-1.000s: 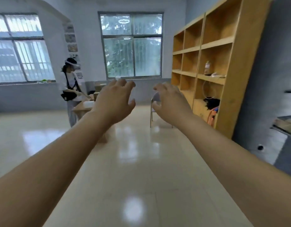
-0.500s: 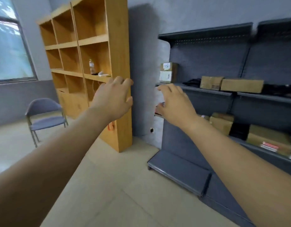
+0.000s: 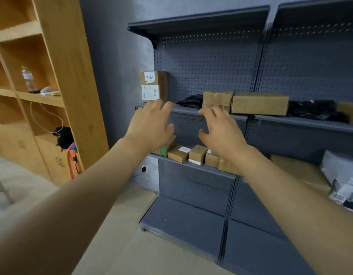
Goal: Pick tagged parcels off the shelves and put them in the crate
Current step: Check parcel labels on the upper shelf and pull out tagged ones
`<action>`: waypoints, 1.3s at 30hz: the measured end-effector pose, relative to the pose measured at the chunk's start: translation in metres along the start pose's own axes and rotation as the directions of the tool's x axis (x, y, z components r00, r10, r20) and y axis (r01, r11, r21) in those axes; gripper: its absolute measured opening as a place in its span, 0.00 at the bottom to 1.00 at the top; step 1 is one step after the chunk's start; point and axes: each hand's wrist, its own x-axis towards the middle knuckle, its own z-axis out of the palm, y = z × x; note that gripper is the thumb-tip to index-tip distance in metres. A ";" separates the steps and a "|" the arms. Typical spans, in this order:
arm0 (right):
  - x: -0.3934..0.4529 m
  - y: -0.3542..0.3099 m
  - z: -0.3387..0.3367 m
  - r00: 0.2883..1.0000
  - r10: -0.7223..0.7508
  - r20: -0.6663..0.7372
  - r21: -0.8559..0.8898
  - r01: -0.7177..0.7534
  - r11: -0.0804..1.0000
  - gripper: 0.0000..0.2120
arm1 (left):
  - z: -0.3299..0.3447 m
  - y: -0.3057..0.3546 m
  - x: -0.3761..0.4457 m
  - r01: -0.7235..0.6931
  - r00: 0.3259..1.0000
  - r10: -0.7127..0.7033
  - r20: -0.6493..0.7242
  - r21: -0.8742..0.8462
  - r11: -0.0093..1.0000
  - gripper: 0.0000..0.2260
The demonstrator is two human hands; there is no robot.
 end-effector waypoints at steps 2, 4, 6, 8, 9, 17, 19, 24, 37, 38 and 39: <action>0.035 0.014 0.018 1.000 -0.016 -0.002 0.003 0.016 1.000 0.24 | 0.020 -0.012 0.031 0.024 1.000 -0.024 0.002 -0.015 1.000 0.22; 0.068 0.024 0.037 1.000 -0.021 -0.003 0.022 0.021 1.000 0.24 | 0.039 -0.026 0.060 0.043 0.999 -0.043 0.006 -0.015 0.999 0.21; 0.098 0.031 0.058 1.000 -0.029 0.011 0.030 0.029 0.999 0.25 | 0.060 -0.042 0.087 0.062 0.998 -0.062 0.014 -0.011 0.998 0.21; 0.127 0.039 0.081 0.999 -0.031 0.024 0.038 0.030 0.999 0.25 | 0.085 -0.059 0.115 0.076 0.997 -0.075 0.026 -0.023 0.997 0.21; 0.142 0.043 0.092 0.999 -0.028 0.025 0.042 0.027 0.999 0.25 | 0.097 -0.068 0.129 0.078 0.996 -0.077 0.033 -0.032 0.996 0.21; 0.258 0.078 0.185 0.996 0.089 0.005 0.008 -0.089 0.996 0.25 | 0.203 -0.142 0.251 -0.020 0.997 0.027 0.071 -0.103 0.994 0.22; 0.290 0.085 0.203 0.990 0.140 0.015 0.015 -0.140 0.990 0.25 | 0.225 -0.160 0.286 -0.045 0.993 0.058 0.101 -0.127 0.991 0.23; 0.355 0.109 0.234 0.963 0.270 0.021 0.018 -0.270 0.963 0.26 | 0.277 -0.185 0.373 -0.084 0.984 0.113 0.138 -0.200 0.976 0.23; 0.464 0.193 0.306 0.818 0.517 0.253 -0.005 -0.533 0.846 0.32 | 0.395 -0.153 0.490 0.328 0.805 0.055 0.591 -0.521 0.788 0.27; 0.467 0.198 0.312 0.796 0.536 0.283 -0.014 -0.555 0.832 0.33 | 0.399 -0.150 0.495 0.366 0.773 0.074 0.630 -0.539 0.759 0.27; 0.469 0.202 0.317 0.774 0.552 0.309 -0.021 -0.575 0.818 0.34 | 0.405 -0.148 0.500 0.401 0.744 0.088 0.662 -0.549 0.734 0.29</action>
